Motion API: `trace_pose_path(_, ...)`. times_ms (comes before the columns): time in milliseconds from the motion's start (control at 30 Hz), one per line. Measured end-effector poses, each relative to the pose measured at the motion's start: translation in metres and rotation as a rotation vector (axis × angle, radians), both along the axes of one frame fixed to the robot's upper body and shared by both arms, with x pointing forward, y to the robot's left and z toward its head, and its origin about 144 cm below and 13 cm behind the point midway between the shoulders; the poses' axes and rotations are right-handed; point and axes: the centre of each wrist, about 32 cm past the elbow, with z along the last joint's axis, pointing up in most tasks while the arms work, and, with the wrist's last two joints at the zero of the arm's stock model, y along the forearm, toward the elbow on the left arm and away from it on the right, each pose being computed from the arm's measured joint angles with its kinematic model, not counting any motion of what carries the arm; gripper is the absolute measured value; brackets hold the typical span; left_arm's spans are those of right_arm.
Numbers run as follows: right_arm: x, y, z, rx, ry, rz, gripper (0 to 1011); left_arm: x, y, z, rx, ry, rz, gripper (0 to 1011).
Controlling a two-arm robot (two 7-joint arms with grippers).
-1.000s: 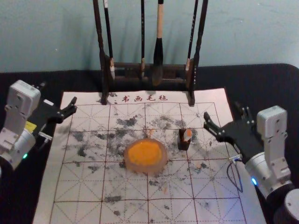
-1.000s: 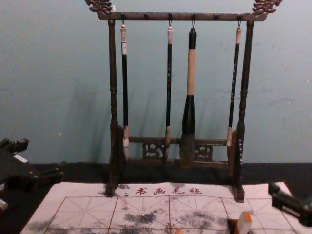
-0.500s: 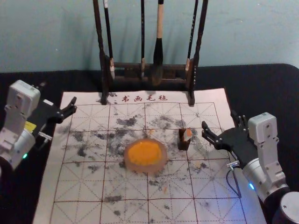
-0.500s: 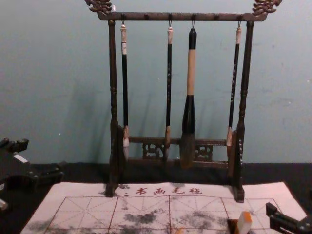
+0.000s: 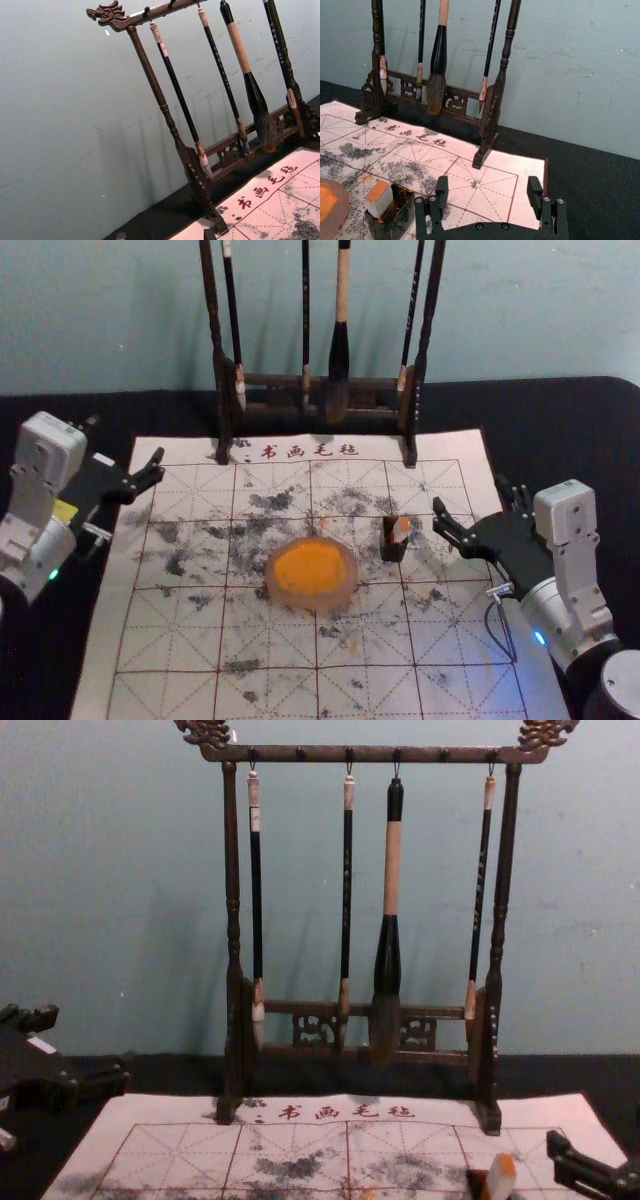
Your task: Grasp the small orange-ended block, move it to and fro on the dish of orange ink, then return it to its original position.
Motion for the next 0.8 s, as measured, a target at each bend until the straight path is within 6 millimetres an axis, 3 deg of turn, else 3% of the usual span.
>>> trace_pose_path(800,-0.0001,0.0000,0.0008,0.003,-0.003,-0.001,1003,0.0000,0.0000,0.0000,0.000,0.000,0.000,1001)
